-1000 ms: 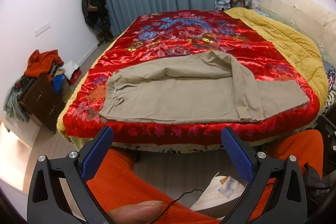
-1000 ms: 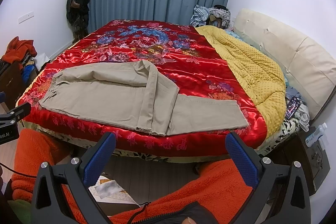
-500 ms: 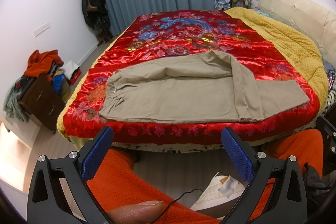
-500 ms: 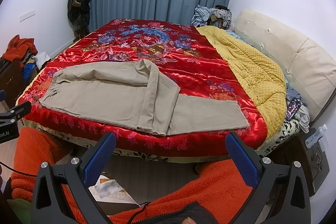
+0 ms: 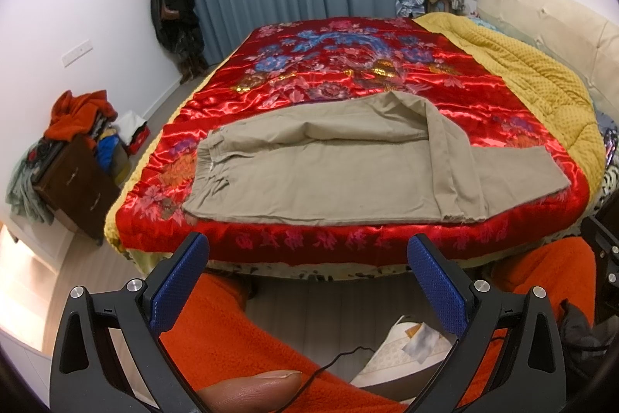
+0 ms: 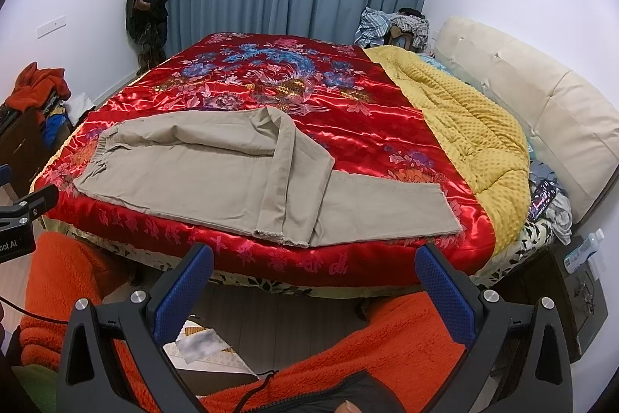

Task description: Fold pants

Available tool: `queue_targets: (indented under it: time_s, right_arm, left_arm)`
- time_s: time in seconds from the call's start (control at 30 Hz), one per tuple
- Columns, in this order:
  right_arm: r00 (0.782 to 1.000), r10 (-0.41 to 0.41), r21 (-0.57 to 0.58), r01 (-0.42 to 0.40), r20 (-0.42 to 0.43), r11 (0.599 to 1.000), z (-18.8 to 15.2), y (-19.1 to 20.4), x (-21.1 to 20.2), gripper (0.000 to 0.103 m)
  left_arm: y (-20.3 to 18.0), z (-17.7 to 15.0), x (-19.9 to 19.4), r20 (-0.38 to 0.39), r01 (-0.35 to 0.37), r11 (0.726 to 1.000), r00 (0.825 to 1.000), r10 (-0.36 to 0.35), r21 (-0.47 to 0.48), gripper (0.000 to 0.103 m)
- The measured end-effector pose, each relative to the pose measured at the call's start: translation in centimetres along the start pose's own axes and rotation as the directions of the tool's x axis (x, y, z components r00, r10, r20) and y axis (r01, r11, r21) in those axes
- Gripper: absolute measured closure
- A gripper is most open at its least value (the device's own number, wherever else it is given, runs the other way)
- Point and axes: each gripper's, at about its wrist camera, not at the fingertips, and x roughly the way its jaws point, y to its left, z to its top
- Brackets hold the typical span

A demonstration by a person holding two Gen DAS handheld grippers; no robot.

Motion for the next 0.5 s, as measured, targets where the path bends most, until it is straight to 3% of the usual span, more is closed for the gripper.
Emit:
queue_targets:
  time_s: [0.5]
  right_arm:
    - [0.998,-0.055,-0.004,0.055,-0.019,0.998,-0.09,-0.06,0.24,0.000]
  left_arm:
    - [-0.45,-0.80,0.40,-0.003,0.005,1.000,1.000,-0.005,0.006,0.001]
